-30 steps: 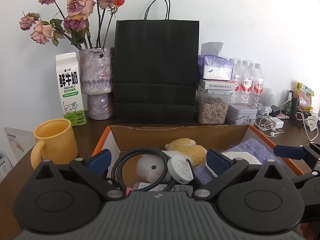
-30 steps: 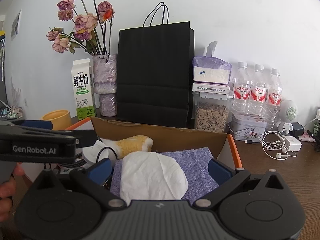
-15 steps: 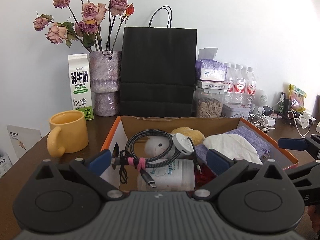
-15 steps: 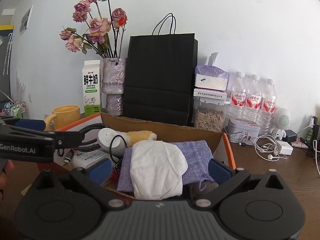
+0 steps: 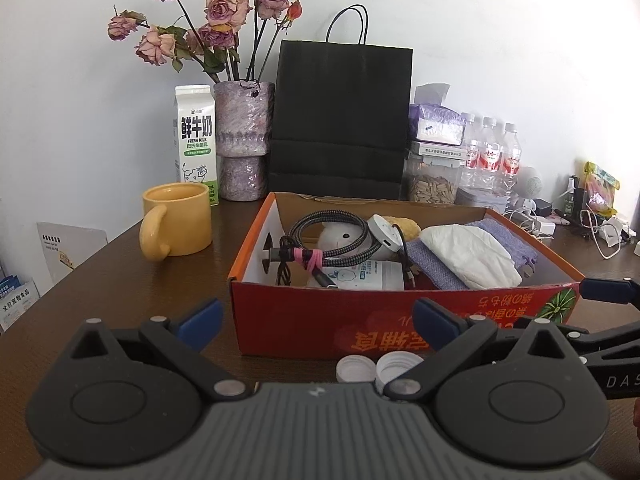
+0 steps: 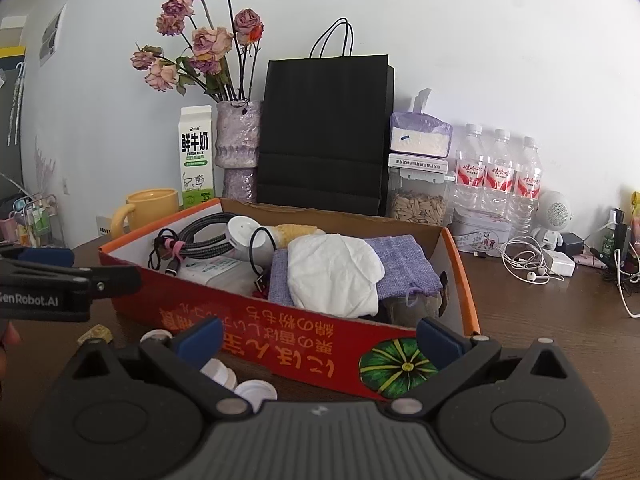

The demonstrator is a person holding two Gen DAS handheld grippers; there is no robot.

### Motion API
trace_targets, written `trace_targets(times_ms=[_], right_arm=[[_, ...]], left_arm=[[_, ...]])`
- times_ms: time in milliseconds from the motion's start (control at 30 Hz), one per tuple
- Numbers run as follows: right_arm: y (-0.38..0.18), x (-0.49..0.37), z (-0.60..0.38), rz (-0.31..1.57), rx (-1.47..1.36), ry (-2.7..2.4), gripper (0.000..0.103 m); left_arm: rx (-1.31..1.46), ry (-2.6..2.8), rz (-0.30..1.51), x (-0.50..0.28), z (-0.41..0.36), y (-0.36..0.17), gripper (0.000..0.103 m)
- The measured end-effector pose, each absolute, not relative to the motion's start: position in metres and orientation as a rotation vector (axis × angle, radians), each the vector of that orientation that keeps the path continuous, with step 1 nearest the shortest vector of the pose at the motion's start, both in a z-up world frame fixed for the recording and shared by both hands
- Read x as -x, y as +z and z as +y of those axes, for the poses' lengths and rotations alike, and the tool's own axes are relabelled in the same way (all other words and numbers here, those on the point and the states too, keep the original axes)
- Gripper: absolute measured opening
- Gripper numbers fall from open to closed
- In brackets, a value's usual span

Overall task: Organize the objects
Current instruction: 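Move the right tool to the clear plastic clip and grasp it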

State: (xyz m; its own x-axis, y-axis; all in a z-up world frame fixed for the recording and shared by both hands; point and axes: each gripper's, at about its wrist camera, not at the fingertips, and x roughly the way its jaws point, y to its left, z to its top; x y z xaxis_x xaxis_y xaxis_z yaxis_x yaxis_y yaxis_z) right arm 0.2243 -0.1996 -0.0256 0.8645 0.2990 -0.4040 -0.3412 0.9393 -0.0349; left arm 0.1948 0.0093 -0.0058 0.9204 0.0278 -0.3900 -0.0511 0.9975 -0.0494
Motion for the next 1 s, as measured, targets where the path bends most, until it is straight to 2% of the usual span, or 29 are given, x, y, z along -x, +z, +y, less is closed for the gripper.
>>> trace_targets(times_ms=[700,800,867,1000], right_arm=[[-0.054,-0.183,-0.21,0.611,0.111,0.386,0.101],[-0.057,-0.183,-0.205,0.632,0.12,0.404,0.093],[-0.059,-0.184,-0.203,0.649,0.126,0.403,0.078],[-0.06,-0.184,-0.201,0.654,0.123,0.411,0.071]], left_arm=[[0.049,0.049,0.532,-0.157,0.021,-0.02,0.103],[0.048,0.048,0.539,-0.158,0.021,-0.021,0.103],[0.049,0.044,0.542,-0.159,0.02,-0.021,0.103],[0.05,0.041,0.551,-0.16,0.019,-0.022,0.103]])
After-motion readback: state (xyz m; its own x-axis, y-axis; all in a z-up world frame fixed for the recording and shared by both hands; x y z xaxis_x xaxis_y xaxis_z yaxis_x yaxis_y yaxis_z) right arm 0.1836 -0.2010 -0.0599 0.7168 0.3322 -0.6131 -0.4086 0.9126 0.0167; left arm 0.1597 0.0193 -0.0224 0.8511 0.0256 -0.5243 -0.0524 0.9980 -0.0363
